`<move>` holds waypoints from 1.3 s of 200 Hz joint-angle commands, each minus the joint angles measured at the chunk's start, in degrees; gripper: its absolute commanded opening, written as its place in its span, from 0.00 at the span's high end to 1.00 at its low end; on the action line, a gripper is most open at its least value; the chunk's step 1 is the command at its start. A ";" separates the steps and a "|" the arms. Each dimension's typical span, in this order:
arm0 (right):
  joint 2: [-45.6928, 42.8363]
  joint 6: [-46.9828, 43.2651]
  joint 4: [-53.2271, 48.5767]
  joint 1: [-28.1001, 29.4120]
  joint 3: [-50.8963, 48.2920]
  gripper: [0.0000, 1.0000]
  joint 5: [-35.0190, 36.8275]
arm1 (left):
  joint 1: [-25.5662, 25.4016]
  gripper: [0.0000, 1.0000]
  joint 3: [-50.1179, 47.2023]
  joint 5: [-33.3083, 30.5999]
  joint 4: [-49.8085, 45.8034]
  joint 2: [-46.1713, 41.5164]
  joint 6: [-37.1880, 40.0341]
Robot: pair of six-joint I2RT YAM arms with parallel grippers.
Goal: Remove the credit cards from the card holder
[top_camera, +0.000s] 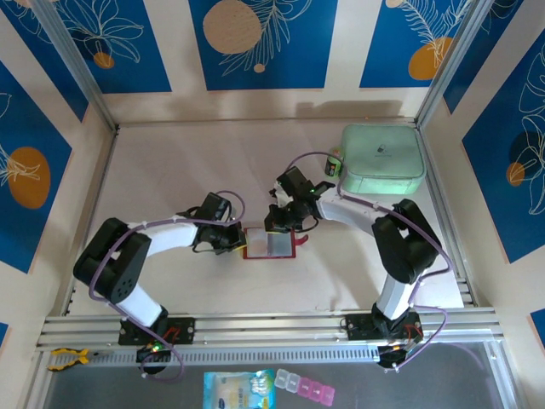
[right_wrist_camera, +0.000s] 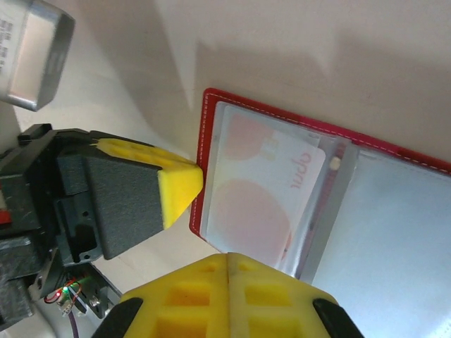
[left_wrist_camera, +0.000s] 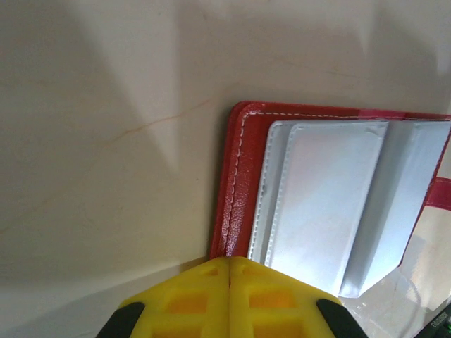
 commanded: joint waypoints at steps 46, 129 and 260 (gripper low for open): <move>5.51 1.74 -0.01 2.85 4.23 0.84 -3.05 | 0.53 1.00 -2.03 1.05 0.92 0.83 0.76; 9.33 1.94 -2.82 4.58 7.17 0.76 -1.71 | 0.57 1.00 -2.28 1.38 1.07 0.38 0.12; 11.34 1.09 -9.21 4.55 7.15 0.75 2.40 | 0.49 1.00 -3.09 1.31 0.38 -0.21 -0.69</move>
